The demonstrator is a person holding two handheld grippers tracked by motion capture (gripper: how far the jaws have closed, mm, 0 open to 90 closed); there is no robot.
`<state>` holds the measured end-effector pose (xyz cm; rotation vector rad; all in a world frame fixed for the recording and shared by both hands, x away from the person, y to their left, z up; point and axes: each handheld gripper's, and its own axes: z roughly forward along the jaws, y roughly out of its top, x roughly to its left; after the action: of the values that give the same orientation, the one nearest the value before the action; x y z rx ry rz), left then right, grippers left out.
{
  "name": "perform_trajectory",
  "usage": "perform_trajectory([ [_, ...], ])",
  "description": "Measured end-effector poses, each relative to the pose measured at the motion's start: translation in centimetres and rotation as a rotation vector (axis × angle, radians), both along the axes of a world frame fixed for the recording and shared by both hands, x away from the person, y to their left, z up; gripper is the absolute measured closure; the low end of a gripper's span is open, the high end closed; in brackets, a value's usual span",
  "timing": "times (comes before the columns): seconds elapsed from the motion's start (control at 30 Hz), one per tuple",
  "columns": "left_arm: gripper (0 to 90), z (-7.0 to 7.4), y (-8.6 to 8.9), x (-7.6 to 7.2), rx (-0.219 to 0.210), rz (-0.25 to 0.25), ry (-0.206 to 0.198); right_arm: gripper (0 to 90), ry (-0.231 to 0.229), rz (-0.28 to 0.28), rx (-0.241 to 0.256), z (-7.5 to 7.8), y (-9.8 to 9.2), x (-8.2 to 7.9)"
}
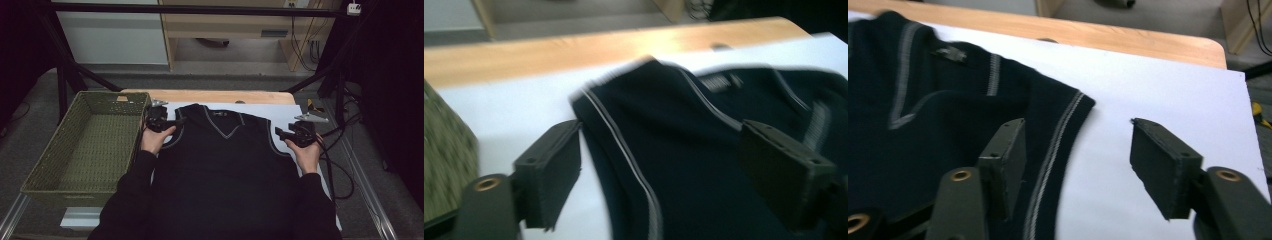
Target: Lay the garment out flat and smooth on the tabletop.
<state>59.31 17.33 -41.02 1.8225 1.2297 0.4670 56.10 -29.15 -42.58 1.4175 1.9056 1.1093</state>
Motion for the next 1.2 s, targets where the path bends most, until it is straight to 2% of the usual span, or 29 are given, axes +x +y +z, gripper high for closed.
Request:
perform_trajectory([
  [0.07,12.4,0.1,0.0,-2.1,0.017,-0.039,-0.017,31.8,0.003,0.023,0.016,0.2,-0.2,-1.4],
  [0.1,11.2,0.2,0.1,-3.5,0.017,-0.056,-0.032,29.8,-0.008,0.034,0.029,0.3,-0.3,-2.1],
  [0.17,9.5,0.3,0.2,-5.4,0.001,-0.08,-0.047,24.9,-0.017,0.06,0.072,0.3,-0.4,-3.7],
  [0.3,4.4,0.2,0.3,-9.0,0.003,-0.14,-0.058,13.5,-0.006,0.115,0.034,0.1,-0.1,-6.5],
  [0.4,2.0,-0.5,-0.1,-11.4,0.023,-0.19,-0.055,9.6,-0.018,0.136,0.073,0.0,-0.1,-8.4],
  [0.47,2.0,-0.8,-0.2,-12.4,0.055,-0.198,-0.051,6.6,-0.01,0.152,0.072,-0.1,0.0,-9.6],
  [0.57,2.0,-1.6,0.3,-14.2,0.054,-0.194,-0.04,5.0,0.003,0.158,0.059,-0.5,0.1,-11.1],
  [0.63,2.0,-2.1,0.5,-15.2,0.07,-0.194,-0.03,4.6,0.014,0.164,0.064,-0.7,0.1,-11.8],
  [0.7,2.0,-2.6,0.7,-16.4,0.061,-0.205,-0.016,3.6,0.022,0.169,0.061,-1.0,0.2,-12.6],
  [0.87,2.0,-3.8,1.2,-19.1,0.082,-0.23,-0.001,1.8,0.057,0.164,0.062,-1.8,0.3,-13.9],
  [0.93,2.0,-4.3,1.4,-19.8,0.087,-0.237,0.015,1.4,0.071,0.161,0.056,-2.2,0.2,-14.3],
  [1.03,2.0,-5.0,1.9,-20.7,0.107,-0.223,0.038,1.8,0.09,0.156,0.05,-2.8,-0.1,-14.9],
  [1.2,3.6,-5.9,2.8,-21.5,0.113,-0.192,0.082,3.1,0.127,0.145,0.045,-4.0,-0.5,-15.8],
])
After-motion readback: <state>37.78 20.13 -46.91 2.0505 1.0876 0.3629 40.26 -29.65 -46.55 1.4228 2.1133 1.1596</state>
